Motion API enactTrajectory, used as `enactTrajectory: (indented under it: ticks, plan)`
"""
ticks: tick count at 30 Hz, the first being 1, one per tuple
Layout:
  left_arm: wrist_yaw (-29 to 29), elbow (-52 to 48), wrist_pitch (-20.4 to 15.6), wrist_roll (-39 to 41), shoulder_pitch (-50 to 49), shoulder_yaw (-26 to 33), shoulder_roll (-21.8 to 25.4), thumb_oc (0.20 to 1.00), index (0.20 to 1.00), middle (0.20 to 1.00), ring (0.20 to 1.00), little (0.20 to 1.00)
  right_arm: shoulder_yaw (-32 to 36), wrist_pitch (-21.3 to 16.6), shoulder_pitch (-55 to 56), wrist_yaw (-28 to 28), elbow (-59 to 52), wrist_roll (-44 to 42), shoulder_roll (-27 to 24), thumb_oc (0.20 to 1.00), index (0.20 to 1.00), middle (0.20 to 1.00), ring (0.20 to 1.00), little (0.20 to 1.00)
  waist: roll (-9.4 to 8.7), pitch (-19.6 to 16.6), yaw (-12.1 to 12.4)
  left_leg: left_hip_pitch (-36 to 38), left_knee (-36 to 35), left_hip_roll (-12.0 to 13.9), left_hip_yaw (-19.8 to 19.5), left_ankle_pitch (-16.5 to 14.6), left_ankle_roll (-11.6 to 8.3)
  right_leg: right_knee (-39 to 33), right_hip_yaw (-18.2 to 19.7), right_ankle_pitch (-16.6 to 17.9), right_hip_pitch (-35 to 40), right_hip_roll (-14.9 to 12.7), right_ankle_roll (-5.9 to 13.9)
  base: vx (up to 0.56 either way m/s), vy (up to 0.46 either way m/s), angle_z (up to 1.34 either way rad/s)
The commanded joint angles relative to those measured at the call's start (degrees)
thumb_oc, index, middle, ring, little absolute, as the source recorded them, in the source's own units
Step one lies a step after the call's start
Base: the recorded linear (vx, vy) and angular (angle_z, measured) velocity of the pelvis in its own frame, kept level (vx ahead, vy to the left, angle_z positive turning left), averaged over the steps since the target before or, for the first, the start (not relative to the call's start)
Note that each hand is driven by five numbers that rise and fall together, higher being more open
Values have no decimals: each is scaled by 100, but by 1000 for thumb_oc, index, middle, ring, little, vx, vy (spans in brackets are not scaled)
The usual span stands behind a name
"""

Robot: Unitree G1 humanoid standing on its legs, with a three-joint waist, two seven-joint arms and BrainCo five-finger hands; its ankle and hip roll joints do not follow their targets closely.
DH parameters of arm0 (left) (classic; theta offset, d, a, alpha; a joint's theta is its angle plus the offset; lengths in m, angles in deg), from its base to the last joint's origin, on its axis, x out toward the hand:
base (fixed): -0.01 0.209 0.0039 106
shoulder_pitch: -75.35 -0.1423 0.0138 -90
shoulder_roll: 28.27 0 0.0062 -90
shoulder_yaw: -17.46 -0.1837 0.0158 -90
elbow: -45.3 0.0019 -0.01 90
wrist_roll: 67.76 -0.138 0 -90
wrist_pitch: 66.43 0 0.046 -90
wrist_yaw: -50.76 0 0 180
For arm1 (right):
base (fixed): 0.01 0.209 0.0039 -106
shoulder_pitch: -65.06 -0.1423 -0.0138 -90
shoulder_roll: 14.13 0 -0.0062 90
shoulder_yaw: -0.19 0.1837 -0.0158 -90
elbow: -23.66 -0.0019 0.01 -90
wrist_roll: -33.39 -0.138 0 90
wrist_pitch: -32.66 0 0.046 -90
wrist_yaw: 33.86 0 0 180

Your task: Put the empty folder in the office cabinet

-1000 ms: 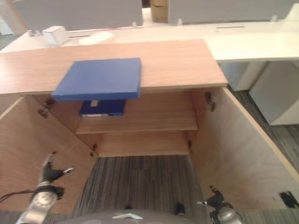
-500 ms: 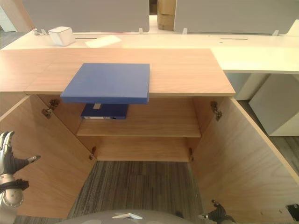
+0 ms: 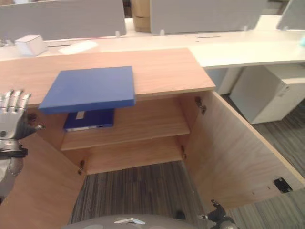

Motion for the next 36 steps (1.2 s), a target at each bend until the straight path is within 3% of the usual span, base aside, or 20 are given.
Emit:
enactTrajectory:
  ticks: [1, 18, 34, 35, 36]
  plan:
    - [-205, -167, 193, -242, 249, 231, 261, 1000, 1000, 1000, 1000, 1000, -133, -154, -303, 164, 62, -27, -50, 1000, 1000, 1000, 1000, 1000, -82, -8, 88, 38, 17, 297, -294, -397, -229, 79, -3, 232, 72, -753, 624, 21, 20, -9]
    - [-153, 286, 153, -214, 842, -586, 134, 1000, 1000, 1000, 1000, 1000, -150, -190, -275, 216, 104, -161, -41, 1000, 1000, 1000, 1000, 1000, -105, -80, -155, 274, 17, 269, -83, -493, -209, 80, 217, 277, 46, -753, 641, 14, 9, -8]
    - [-271, 1400, 462, -134, 1921, -1486, 210, 1000, 1000, 1000, 1000, 1000, -251, -250, -219, 270, -5, -210, -171, 1000, 1000, 1000, 1000, 1000, -84, -154, -397, 383, 17, 253, 4, -538, -208, 99, 327, 286, 49, -710, 654, 3, 1, -1]
    - [-281, 1455, 476, -136, 2029, -1563, 250, 937, 937, 937, 937, 937, -259, -251, -220, 267, -13, -207, -178, 1000, 1000, 1000, 1000, 1000, -85, -158, -405, 390, 17, 255, 16, -544, -207, 100, 340, 288, 49, -707, 657, 0, 0, 0]
    - [-292, 1533, 500, -139, 2148, -1634, 310, 517, 517, 517, 517, 517, -271, -257, -215, 272, -31, -217, -194, 1000, 1000, 1000, 1000, 1000, -84, -168, -438, 407, 17, 248, 33, -552, -205, 103, 365, 294, 39, -702, 663, 0, 0, 0]
